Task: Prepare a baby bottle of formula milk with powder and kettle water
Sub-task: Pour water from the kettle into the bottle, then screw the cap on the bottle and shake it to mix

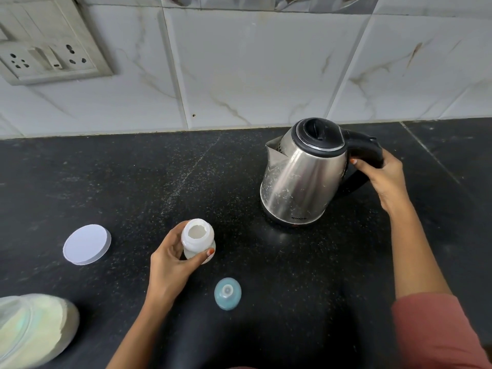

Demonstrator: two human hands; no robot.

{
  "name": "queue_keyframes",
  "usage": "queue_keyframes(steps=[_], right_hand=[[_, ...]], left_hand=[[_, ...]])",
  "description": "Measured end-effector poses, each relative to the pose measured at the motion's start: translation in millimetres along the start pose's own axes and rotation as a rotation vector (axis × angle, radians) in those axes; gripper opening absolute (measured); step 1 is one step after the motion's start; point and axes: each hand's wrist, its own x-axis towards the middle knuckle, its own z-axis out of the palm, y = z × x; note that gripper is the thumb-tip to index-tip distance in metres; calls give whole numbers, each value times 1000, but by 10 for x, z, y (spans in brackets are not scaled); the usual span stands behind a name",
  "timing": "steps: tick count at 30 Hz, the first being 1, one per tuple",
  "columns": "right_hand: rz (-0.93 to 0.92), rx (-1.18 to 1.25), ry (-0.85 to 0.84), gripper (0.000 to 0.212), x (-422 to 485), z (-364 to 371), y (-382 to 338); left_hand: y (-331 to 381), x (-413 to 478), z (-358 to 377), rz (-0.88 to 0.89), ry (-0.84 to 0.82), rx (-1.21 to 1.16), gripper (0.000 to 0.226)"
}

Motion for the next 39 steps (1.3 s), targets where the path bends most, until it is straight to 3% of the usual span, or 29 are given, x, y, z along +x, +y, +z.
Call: queue_keyframes(steps=[6, 10, 16, 21, 24, 28, 31, 39], right_hand=[[105, 21, 159, 61, -384, 70, 143], [140, 23, 225, 52, -728, 109, 221], [159, 78, -16, 28, -1401, 457, 245], [170, 153, -295, 25, -1990, 917, 137], [138, 109, -478, 34, -2225, 1127, 104], [-35, -188, -691, 68, -2415, 1320, 126], [-100, -325, -714, 74, -2503, 1428, 145], [-107, -429, -553, 59, -2554, 1549, 133]], left_hand=[[-17, -118, -62, 18, 8, -19, 60], [-29, -269, -110, 32, 19, -25, 61], [-82, -531, -153, 31, 44, -22, 62], [-179, -758, -160, 10, 77, -41, 62], [-227, -885, -164, -2, 97, -62, 61], [-287, -983, -202, -15, 89, -84, 60], [-302, -1006, -232, -24, 74, -87, 61], [-326, -959, -352, -33, -36, -88, 62]])
